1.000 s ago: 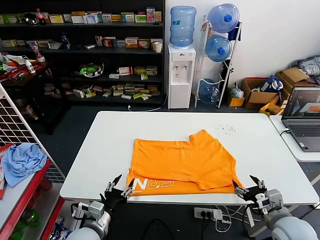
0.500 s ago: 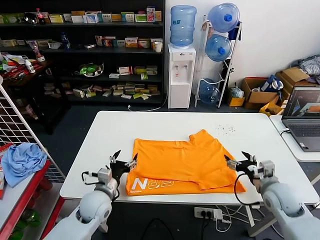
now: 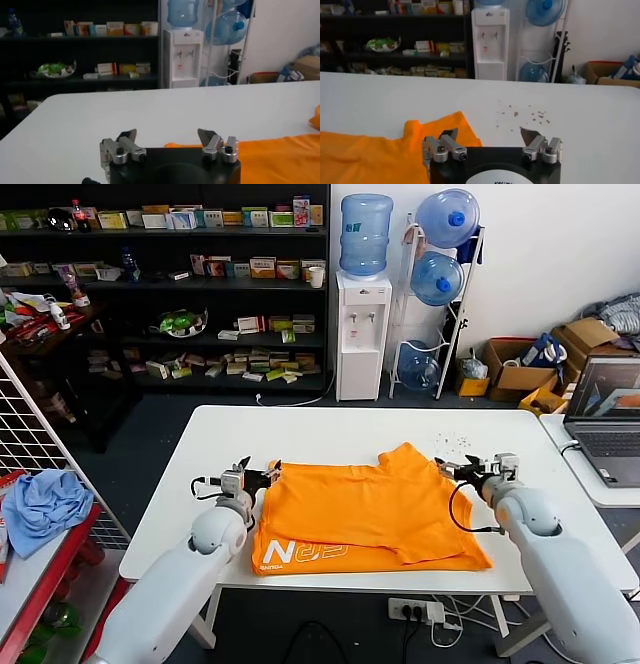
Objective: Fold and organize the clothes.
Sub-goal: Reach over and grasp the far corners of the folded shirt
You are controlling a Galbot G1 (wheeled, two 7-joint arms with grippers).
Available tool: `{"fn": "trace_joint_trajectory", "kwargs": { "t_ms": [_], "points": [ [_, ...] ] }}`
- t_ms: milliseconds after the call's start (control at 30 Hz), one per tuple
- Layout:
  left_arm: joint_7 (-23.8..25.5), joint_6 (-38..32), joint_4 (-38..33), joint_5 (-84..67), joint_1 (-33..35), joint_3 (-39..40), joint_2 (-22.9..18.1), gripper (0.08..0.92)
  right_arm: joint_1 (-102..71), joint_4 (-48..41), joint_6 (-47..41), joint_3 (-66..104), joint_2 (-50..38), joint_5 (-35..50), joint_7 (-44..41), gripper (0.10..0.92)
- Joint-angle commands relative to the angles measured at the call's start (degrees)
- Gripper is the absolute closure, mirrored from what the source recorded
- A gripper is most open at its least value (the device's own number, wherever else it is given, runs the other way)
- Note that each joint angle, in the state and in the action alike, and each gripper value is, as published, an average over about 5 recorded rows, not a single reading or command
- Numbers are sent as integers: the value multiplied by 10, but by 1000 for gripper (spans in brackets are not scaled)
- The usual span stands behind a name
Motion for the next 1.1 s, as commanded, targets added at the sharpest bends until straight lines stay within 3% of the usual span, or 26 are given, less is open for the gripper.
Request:
{"fn": "trace_joint_trajectory", "kwargs": {
  "t_ms": [33, 233, 400, 800, 1000, 1100],
  "points": [
    [14, 13, 163, -11, -91, 25, -54, 177, 99, -154, 13, -40, 55, -31, -33, 203],
    [19, 27, 172, -10, -91, 32, -56, 177, 100, -181, 28, -41, 73, -57, -45, 219],
    [23, 29, 169, -14, -90, 34, -57, 225, 99, -187, 36, -41, 79, -66, -46, 346],
    [34, 43, 143, -26, -64, 38, -40, 571, 96, -183, 33, -39, 79, -71, -42, 675],
    [34, 33, 114, -27, -48, 32, -24, 744, 77, -131, 29, -43, 68, -59, -29, 848],
    [32, 23, 85, -24, -34, 29, -11, 831, 61, -88, 31, -43, 59, -50, -15, 897]
  ]
}}
